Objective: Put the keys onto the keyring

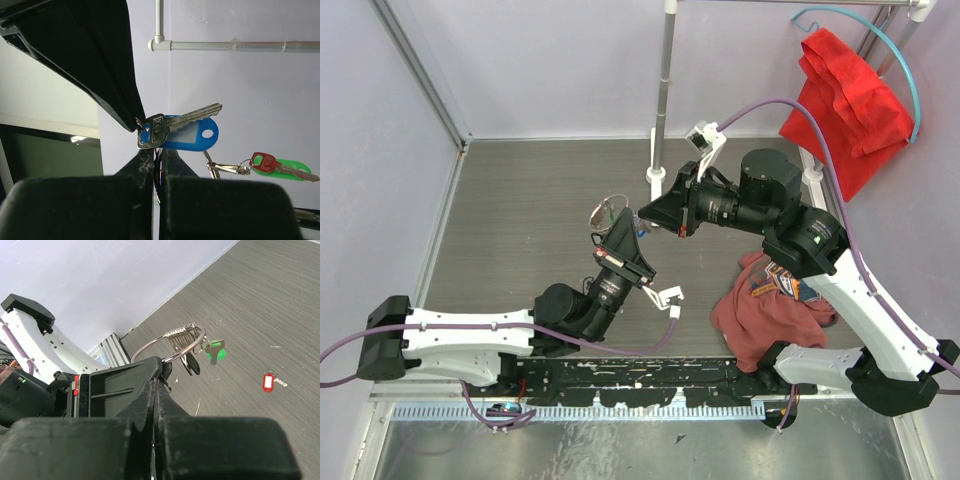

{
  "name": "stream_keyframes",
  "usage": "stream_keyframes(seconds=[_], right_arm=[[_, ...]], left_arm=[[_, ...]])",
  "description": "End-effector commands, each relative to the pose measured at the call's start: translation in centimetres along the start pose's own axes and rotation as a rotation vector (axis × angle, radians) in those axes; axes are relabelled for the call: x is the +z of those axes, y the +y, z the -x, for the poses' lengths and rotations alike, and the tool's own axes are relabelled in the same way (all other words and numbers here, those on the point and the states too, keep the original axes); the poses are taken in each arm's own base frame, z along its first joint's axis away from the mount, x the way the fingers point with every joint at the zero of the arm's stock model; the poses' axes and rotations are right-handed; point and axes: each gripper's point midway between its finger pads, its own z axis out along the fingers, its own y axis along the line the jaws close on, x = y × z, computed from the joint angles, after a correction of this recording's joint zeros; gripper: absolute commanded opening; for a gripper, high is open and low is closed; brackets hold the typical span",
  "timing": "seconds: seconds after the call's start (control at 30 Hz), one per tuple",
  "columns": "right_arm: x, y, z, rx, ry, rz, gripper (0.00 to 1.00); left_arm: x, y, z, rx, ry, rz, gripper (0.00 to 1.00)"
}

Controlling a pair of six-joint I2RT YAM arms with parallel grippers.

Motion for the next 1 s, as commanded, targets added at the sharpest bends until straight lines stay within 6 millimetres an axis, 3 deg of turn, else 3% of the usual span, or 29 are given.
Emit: stream_keyframes(seconds=[0.0, 0.5, 0.97], right_arm=[[-0.4, 0.6, 1.5, 0.002, -0.043, 0.003, 0.00], [-0.7, 0.3, 0.9, 0.006, -0.022, -0.019, 0.01], [-1.1, 0.4, 2.0, 0.004, -0.072, -0.028, 0.00]], left_arm=[[0.2, 2.6, -0.9, -0.008, 0.028, 0.064, 0.00], [0.9, 2.3, -0.9, 0.023, 0.053, 0.059, 0.00], [0.8, 1.9, -0.7, 0.031, 0.047, 0.053, 0.00]])
